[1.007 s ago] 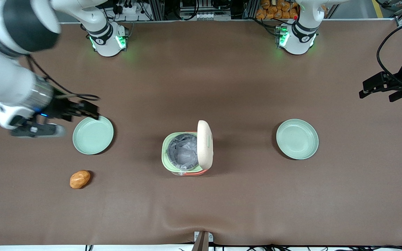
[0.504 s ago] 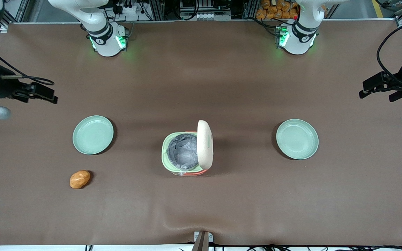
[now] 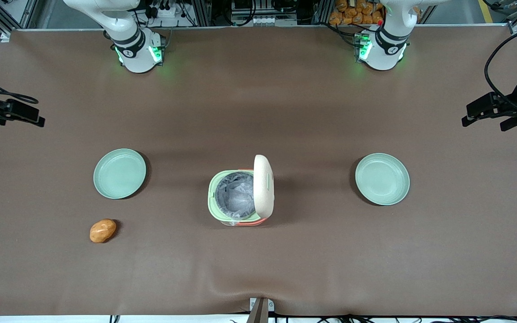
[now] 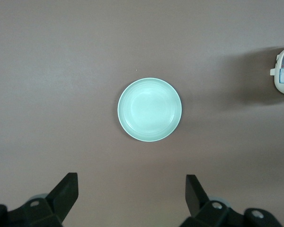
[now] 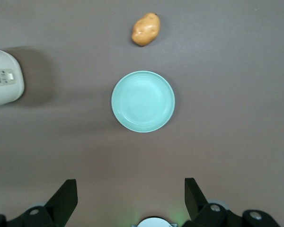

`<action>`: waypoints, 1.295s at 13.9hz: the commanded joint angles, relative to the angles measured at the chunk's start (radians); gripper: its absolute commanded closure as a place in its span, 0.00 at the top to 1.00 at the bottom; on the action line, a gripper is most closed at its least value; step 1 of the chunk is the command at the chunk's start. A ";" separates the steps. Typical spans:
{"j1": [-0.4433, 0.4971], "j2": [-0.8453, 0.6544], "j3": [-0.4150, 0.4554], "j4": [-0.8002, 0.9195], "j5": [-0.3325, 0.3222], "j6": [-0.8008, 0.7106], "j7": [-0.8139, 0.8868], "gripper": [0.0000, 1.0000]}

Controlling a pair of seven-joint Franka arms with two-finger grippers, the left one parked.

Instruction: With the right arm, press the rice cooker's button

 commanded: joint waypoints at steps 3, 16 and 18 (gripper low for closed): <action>-0.012 -0.043 -0.017 -0.060 -0.025 0.005 -0.064 1.00; -0.011 -0.044 -0.034 -0.076 -0.054 0.010 -0.074 1.00; -0.009 -0.044 -0.033 -0.073 -0.053 0.007 -0.073 1.00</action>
